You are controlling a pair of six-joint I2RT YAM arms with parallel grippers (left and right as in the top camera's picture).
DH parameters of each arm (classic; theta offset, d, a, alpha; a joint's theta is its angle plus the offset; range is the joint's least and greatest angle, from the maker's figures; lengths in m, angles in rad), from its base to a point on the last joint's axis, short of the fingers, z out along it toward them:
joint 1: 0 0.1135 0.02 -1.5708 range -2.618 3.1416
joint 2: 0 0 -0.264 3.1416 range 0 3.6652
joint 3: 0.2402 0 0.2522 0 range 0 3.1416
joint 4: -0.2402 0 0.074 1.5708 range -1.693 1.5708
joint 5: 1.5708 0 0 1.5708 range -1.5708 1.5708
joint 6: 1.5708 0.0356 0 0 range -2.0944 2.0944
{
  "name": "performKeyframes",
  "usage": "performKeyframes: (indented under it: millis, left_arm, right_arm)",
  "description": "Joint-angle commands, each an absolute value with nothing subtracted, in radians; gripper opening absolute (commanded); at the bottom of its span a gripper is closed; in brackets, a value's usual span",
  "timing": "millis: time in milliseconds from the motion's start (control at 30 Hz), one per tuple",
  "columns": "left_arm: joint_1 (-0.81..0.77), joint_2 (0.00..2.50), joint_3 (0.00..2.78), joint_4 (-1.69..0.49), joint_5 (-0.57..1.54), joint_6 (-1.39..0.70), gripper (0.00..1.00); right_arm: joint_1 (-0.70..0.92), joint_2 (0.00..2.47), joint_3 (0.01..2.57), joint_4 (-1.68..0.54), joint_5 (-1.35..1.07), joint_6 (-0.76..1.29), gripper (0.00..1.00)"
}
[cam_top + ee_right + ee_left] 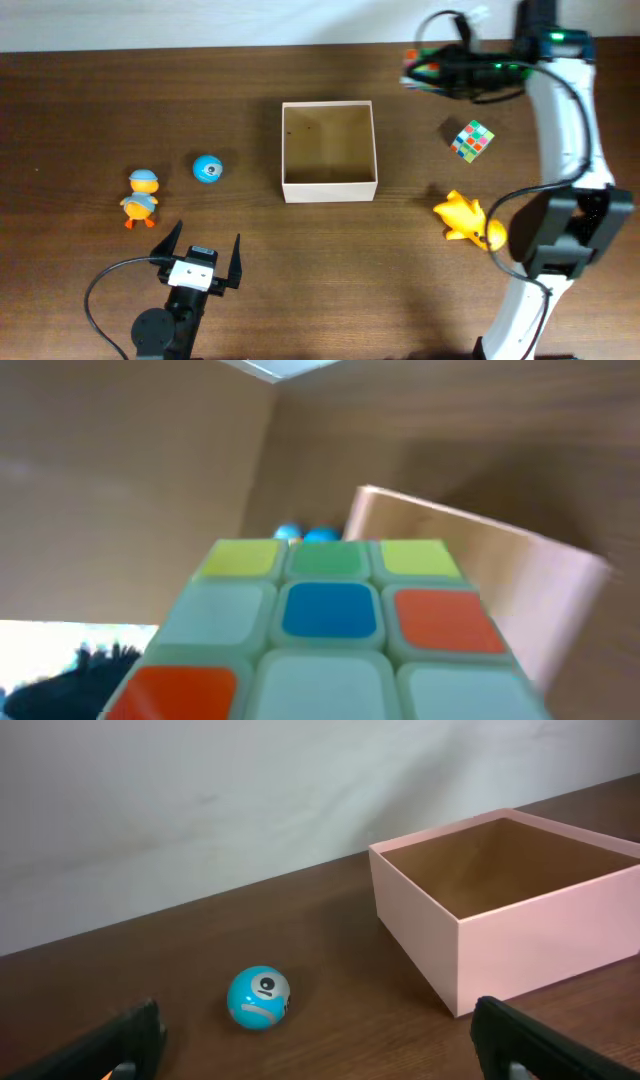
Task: Pack container
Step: 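Lift the cube and carry it with the right gripper over the box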
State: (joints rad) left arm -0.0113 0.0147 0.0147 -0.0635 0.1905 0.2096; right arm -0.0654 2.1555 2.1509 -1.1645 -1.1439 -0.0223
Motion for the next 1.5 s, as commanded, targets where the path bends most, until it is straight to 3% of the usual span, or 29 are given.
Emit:
performKeyframes:
  millis: [0, 333, 700, 1467]
  left_arm:
    - [-0.006, 0.005, 0.009, -0.064, 0.187, 0.222, 0.99]
    - [-0.006, 0.005, 0.009, -0.064, 0.187, 0.222, 0.99]
    - [-0.006, 0.005, 0.009, -0.064, 0.187, 0.222, 0.99]
    - [-0.006, 0.005, 0.009, -0.064, 0.187, 0.222, 0.99]
  right_arm:
    - [0.064, 2.147, 2.176, -1.103, -1.177, 0.015, 0.48]
    - [0.364, 2.149, 2.176, -1.008, -0.516, 0.214, 0.48]
    - [0.588, 2.154, 2.158, -0.946, 0.114, 0.383, 0.48]
    - [0.607, 2.312, 2.151, -0.915, 0.192, 0.487, 0.48]
